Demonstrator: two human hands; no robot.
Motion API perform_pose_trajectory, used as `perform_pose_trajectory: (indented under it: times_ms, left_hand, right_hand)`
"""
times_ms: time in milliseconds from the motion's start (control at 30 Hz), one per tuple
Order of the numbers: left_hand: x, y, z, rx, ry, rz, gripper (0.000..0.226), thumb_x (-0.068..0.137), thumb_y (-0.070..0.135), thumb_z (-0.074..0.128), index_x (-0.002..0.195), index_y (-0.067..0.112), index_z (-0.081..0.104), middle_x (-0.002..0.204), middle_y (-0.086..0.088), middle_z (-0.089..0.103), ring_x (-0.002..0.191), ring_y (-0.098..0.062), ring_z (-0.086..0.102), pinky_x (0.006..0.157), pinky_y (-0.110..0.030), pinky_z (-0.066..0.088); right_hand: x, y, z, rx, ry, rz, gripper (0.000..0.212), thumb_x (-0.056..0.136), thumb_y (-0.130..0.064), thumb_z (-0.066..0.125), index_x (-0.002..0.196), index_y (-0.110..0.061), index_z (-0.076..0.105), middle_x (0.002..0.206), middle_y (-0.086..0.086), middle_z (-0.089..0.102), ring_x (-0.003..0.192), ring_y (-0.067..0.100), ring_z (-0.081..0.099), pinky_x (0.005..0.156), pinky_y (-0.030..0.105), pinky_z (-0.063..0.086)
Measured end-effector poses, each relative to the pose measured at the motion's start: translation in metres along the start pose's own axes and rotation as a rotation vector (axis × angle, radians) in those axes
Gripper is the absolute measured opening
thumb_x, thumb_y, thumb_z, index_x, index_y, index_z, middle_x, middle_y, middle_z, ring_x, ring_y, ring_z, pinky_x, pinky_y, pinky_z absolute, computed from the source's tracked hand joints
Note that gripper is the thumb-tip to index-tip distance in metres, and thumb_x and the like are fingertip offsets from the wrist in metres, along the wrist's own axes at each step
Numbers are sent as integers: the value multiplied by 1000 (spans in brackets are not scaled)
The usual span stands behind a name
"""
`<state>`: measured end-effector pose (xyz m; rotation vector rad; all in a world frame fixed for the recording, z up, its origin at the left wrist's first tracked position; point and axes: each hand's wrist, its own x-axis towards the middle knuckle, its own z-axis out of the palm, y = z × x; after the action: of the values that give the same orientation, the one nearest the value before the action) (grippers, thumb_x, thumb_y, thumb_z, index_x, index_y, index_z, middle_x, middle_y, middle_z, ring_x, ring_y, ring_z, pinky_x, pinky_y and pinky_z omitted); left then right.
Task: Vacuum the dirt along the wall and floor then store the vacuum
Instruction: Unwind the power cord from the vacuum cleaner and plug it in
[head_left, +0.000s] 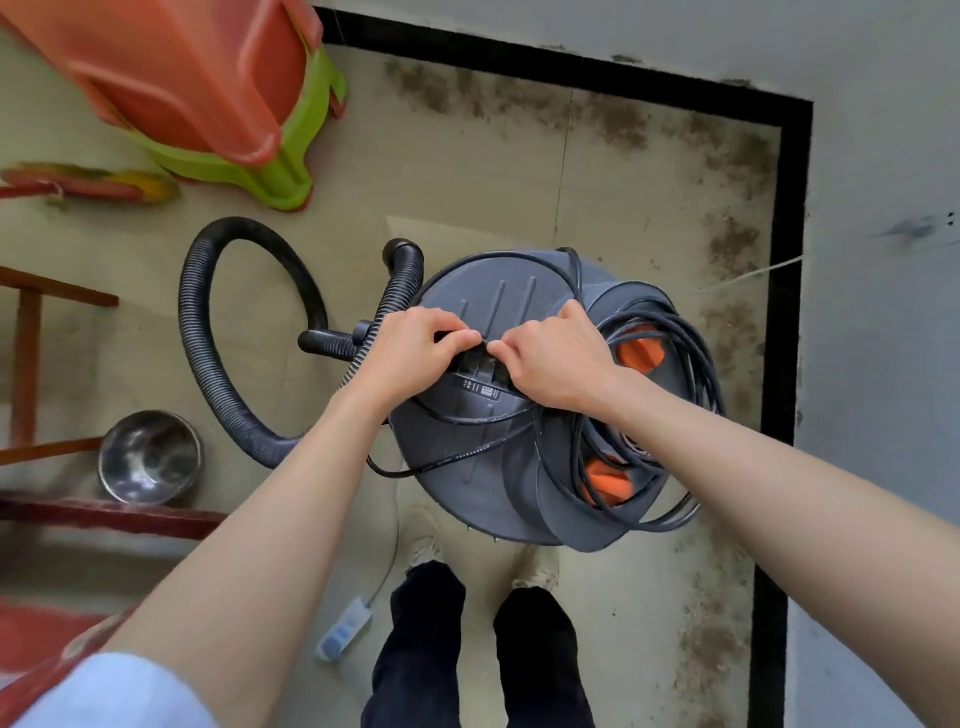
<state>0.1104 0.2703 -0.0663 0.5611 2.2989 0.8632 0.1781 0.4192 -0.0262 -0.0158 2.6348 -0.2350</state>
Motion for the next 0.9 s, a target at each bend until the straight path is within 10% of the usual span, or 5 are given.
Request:
perform_pose_trajectory:
  times_ms: [333,467,667,800,900]
  left_hand:
    - [-21,-25,-13,-32,63,-35,22,91,31,56,96,18,73,97,0,70,101,-20,57,98,-44,38]
    - [-23,-24,-13,-14,81,-42,23,92,33,56,98,19,73,100,0,69,104,-20,56,99,-43,36]
    - [-35,-8,-5,50,195,-65,20,94,27,53,107,25,68,115,6,63,117,-16,51,106,-50,28]
    - [-62,16,10,75,428,14,27,89,27,50,109,19,67,111,1,62,111,-20,51,103,-47,32]
    - [-76,42,22,-3,273,79,33,88,39,52,106,17,68,98,-1,62,100,-22,51,91,-40,41]
  right_hand:
    - [10,-21,0,-64,48,-139,40,105,-36,31,89,-16,63,91,6,71,86,29,62,92,35,28]
    - [-6,-15,21,37,332,-130,37,94,-25,42,77,-8,71,77,8,67,75,32,63,88,39,36]
    - [-68,-2,37,414,682,194,26,87,-8,55,108,-3,69,118,15,62,113,28,53,98,33,37]
    - [-92,-1,37,704,494,493,28,95,-15,55,120,-6,63,121,9,61,112,25,55,96,23,34]
    - [-89,-6,27,982,270,559,21,98,-19,52,106,-10,70,100,1,65,92,13,56,81,22,37]
